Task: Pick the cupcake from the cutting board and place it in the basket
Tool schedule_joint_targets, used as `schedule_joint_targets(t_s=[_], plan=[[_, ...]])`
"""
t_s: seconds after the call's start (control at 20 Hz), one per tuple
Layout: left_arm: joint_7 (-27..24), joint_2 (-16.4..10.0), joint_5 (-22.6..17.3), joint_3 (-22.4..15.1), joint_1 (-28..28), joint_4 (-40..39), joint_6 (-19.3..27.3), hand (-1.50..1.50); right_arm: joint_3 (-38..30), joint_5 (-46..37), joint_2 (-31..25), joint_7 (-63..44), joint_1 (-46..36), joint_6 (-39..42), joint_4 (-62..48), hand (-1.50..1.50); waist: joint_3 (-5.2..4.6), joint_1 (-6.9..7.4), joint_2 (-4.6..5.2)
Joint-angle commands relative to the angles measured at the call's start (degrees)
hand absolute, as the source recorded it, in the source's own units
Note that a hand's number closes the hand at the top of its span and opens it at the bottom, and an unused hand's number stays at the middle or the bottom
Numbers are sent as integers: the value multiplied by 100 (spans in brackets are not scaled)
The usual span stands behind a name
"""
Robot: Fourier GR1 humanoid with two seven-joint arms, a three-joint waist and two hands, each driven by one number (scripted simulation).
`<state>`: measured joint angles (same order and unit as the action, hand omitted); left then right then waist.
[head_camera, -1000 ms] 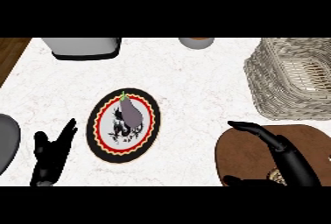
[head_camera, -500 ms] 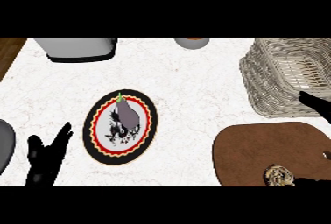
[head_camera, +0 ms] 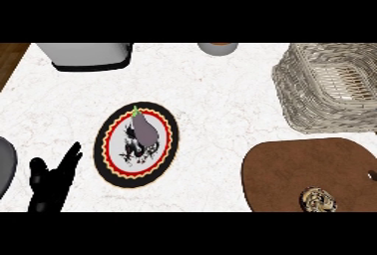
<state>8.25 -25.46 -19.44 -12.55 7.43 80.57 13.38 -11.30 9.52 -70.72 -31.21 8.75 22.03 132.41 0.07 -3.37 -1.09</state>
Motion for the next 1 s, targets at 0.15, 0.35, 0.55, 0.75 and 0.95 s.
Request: schedule_joint_targets(t_s=[0.15,0.35,0.55,0.75,0.95], plan=[[218,102,-46,-27,29,-231,-154,0,-1513,1355,-427,-470,340,1558,-32,-150,-14,7,37],[157,155,33,-21,104,-302,-226,0,-2226,1742,26,-603,547,2243,18,-150,-11,75,46],[30,250,171,-50,233,-273,-223,0,-2516,1416,962,-560,909,2529,432,-150,-5,132,59],[468,192,95,116,-215,-268,-382,0,-2181,1205,1328,-716,761,2383,597,-150,-8,275,100],[503,397,272,33,-299,-207,-284,0,-1289,105,2000,-496,579,2232,540,-150,-2,366,121]])
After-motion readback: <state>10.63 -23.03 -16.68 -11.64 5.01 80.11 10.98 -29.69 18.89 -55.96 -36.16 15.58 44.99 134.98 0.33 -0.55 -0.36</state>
